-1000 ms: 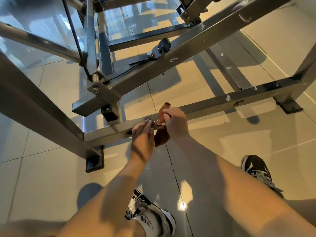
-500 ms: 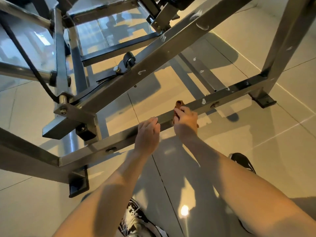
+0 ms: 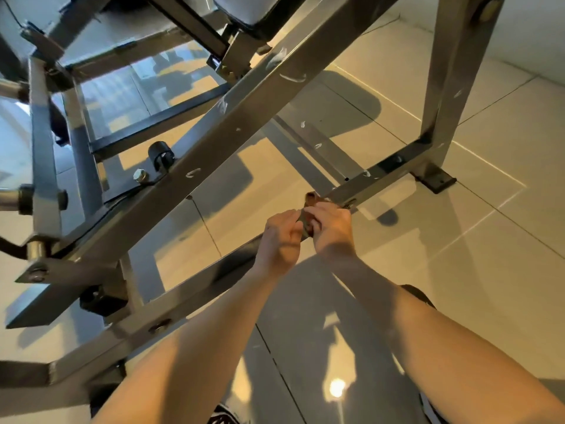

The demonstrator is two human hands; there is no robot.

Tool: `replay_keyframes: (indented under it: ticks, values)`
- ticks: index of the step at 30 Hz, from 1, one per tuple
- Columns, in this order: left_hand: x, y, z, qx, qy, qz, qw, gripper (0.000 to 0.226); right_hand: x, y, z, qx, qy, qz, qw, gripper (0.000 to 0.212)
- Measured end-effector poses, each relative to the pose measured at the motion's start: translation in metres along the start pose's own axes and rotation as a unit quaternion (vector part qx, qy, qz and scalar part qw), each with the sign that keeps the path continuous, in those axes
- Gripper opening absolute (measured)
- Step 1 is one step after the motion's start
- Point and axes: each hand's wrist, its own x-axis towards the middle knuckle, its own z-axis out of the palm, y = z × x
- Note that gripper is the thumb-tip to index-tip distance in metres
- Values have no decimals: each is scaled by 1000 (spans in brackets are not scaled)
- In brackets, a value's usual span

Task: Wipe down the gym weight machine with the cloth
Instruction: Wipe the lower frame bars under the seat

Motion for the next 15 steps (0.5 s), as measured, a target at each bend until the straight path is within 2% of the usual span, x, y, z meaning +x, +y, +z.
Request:
replay_keyframes:
  ticks: [2,3,5,7,10,12,15]
  values:
    - [-4,-1,5,51,-9,17,999,33,-6,6,-12,15,-13,-80,997,29]
    - [-9,-2,6,90,-6,24,996,35,0,10,-22,2,-11,-85,996,31]
    - [-15,-7,7,131,10,7,991,40,17,21,-38,-12,19,-3,1000,36]
    - [-15,-5,7,120,1,-21,993,43,28,29,-39,-23,45,80,996,42]
    - [-15,1,7,96,10,-15,995,42,19,16,-25,0,43,115,992,44]
    - [-15,0,7,79,24,-16,996,40,6,8,-14,28,26,86,996,42]
    - [-16,-3,8,91,20,-4,996,40,-6,11,-18,29,-33,-35,998,34]
